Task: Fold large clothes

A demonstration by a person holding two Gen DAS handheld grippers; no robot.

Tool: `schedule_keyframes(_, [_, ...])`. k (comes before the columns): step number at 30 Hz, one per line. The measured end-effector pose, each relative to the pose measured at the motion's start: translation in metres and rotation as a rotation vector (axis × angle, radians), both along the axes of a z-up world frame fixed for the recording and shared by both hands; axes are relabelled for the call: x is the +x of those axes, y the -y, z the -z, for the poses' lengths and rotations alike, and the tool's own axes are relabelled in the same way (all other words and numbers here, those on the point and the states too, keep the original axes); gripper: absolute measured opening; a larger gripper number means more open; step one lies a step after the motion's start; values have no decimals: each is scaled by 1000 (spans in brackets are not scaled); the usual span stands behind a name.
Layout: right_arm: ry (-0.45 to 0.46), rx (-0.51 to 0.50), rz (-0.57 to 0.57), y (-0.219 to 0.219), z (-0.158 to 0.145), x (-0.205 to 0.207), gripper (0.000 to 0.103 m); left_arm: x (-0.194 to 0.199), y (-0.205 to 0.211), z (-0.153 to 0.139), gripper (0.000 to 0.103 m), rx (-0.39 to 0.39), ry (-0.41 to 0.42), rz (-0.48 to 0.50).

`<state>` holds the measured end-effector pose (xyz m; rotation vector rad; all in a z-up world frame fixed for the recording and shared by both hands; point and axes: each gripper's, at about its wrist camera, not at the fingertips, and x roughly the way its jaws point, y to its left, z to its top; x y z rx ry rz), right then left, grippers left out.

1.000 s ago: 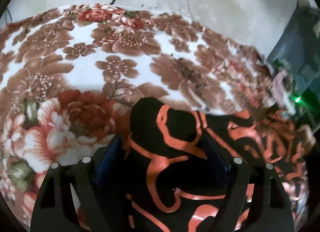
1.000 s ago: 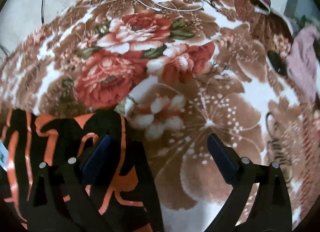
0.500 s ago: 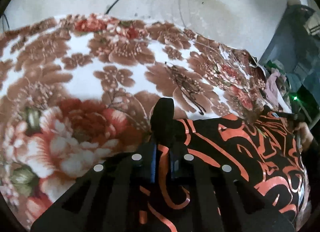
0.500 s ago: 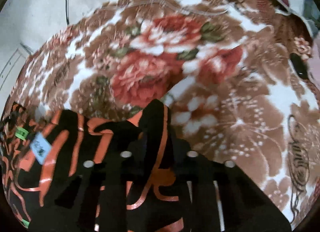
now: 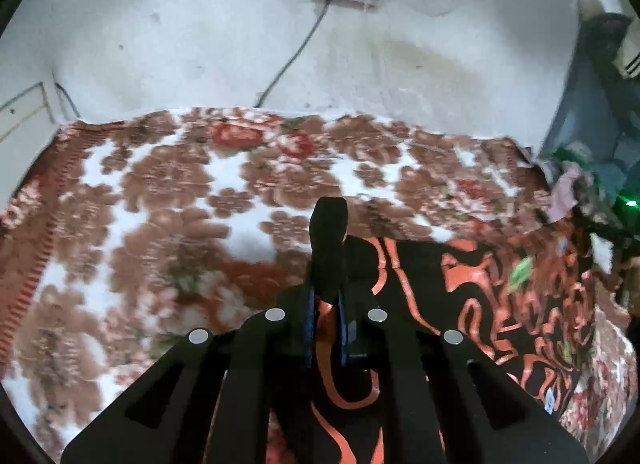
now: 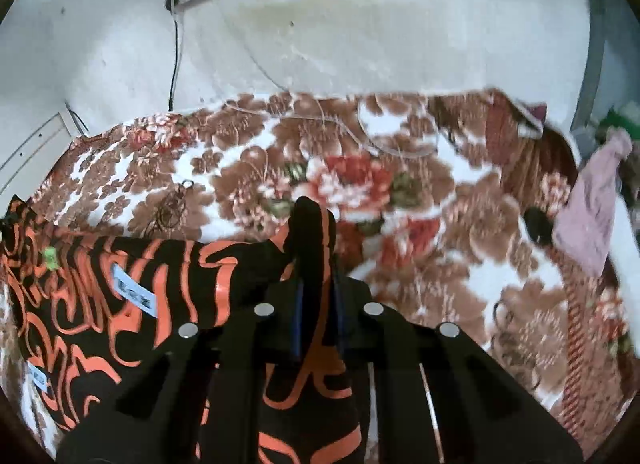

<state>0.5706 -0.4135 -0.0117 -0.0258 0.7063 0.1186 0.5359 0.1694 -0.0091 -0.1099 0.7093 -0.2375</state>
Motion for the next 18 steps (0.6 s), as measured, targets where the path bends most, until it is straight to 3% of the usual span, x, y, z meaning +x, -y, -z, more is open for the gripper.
schedule_keyframes(2, [-13, -23, -1, -7, 5, 11, 12, 9, -1, 5, 10, 27, -40, -10])
schedule_keyframes(4, [-44, -42, 3, -13, 26, 25, 13, 28, 4, 33, 10, 94, -128, -25])
schedule_keyframes(7, [-104, -84, 16, -17, 66, 39, 13, 46, 8, 85, 12, 120, -222, -38])
schedule_keyframes(11, [-169, -149, 40, -7, 120, 50, 13, 49, 12, 126, 18, 109, -198, -19])
schedule_keyframes(15, [-192, -109, 52, 5, 142, 49, 18, 48, 12, 151, 24, 108, -174, -28])
schedule_keyframes(17, [-189, -151, 67, 0, 150, 45, 23, 44, 16, 156, 26, 127, -159, -37])
schedule_keyframes(18, [-186, -176, 69, -4, 151, 41, 28, 39, 18, 154, 33, 144, -149, -48])
